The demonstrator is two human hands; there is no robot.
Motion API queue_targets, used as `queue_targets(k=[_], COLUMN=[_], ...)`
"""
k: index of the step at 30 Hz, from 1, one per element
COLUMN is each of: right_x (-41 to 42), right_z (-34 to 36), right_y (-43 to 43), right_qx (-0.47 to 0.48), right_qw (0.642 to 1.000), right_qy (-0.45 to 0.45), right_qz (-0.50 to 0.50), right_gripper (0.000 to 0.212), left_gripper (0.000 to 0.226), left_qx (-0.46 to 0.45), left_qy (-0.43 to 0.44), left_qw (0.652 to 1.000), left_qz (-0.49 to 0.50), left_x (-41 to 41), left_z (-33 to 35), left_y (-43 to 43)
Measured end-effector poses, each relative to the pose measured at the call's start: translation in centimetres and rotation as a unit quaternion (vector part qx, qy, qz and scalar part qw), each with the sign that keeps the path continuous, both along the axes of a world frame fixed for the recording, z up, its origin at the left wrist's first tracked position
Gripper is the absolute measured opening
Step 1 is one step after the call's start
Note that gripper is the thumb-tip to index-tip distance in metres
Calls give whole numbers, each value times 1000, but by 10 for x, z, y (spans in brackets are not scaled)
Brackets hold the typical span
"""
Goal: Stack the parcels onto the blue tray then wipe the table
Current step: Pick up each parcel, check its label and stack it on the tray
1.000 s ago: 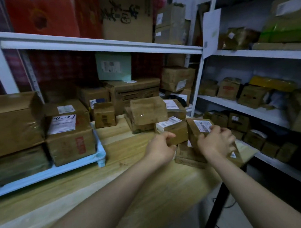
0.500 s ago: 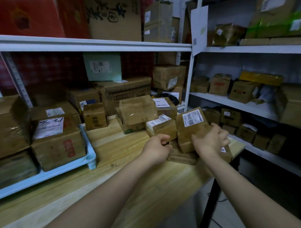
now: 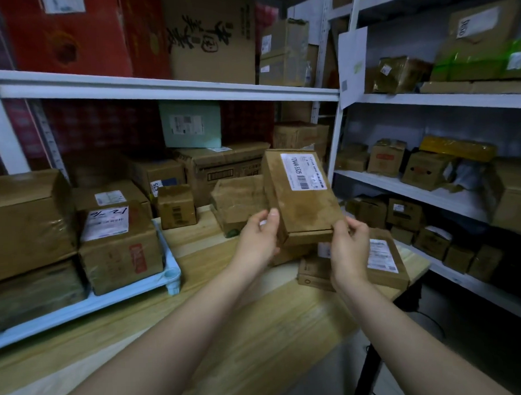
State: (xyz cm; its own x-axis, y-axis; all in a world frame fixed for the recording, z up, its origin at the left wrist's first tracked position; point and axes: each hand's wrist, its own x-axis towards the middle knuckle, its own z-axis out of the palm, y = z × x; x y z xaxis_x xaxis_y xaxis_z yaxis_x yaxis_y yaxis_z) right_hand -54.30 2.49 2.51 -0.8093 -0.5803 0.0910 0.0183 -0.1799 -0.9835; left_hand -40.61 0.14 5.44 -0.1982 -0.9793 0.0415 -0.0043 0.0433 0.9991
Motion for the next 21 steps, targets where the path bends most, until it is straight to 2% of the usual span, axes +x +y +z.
queue_targets(k=[4,9,13,21], right_x=[29,67,90,116], right_z=[-3,-5,-4,-5], right_y=[-13,-28,-36,-47], right_qx=[-25,-22,-3,37], right_qw=[995,984,978,965], right_qy=[-10,29,42,-10], right_qz=[98,175,205,259], right_gripper=[14,9,18,35], left_gripper=[50,52,56,61], left_qx=[-4,-7,-11,-24], left_qy=[31,42,39,0], left_qw=[998,993,990,992], left_qz=[59,108,132,125], left_x=[45,97,128,161], left_z=[5,3,3,-6], left_y=[-6,-11,-16,-18])
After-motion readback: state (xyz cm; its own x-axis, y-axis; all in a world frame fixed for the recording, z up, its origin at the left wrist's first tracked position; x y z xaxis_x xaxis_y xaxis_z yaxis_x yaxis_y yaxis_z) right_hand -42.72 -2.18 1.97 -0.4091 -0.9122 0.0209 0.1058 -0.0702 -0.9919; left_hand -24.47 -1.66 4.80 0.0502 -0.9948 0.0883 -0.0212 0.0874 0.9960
